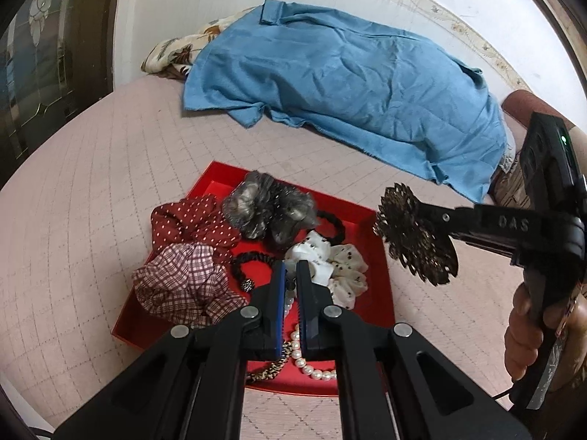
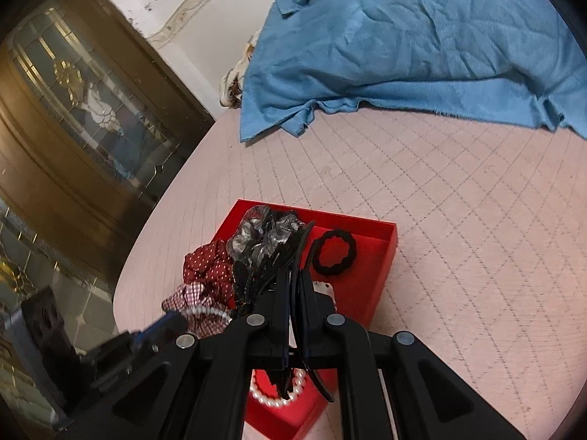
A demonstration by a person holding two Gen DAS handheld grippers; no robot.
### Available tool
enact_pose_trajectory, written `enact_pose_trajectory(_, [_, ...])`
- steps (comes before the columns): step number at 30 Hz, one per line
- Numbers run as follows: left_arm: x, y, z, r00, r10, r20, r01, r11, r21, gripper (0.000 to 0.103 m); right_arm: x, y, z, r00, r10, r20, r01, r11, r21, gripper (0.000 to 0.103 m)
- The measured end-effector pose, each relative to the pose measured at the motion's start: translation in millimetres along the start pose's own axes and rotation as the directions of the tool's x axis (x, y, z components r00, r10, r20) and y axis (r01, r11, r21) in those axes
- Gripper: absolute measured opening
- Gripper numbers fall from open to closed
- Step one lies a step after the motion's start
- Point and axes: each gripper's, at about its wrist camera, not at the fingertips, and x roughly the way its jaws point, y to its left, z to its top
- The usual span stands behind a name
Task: Organize jewelry
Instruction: 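Lower the bead bracelet and brown clip into the red tray and open both tools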
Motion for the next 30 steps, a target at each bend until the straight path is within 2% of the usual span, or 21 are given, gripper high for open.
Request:
enact_pose_trajectory(3, [5.8,-3.2,-4.2,0.999,0.051,-0.007,-0.051,0.998,0.029,0.006,15.7,-3.1,3.2,1.0,-0.002,-0.015,0.002,0.999,0.035,0.006])
enact_pose_trajectory(9, [13.7,-8.7,-8.9,0.995,0.104,-0.013,-0.103,0.992,0.069,0.006,41.0,-12.1,8.5,0.999,-0.023,-0.042,0.026,0.997,0.072,0.006])
enact_pose_trajectory(18, [32.3,-21.2,-15.2,0.989,0.135,-0.051,-0.128,0.983,0.135,0.006,59.5,-32.8,11.6,0.996,-0.047,-0.071,0.055,0.991,0.119,0.006])
enact_pose_trajectory(30, [46.1,-20.9,-18.8,0.984,0.154,-0.089,-0.14,0.98,0.142,0.006,70.1,-45.2,13.3,0.995,-0.063,-0.083,0.074,0.988,0.136,0.006])
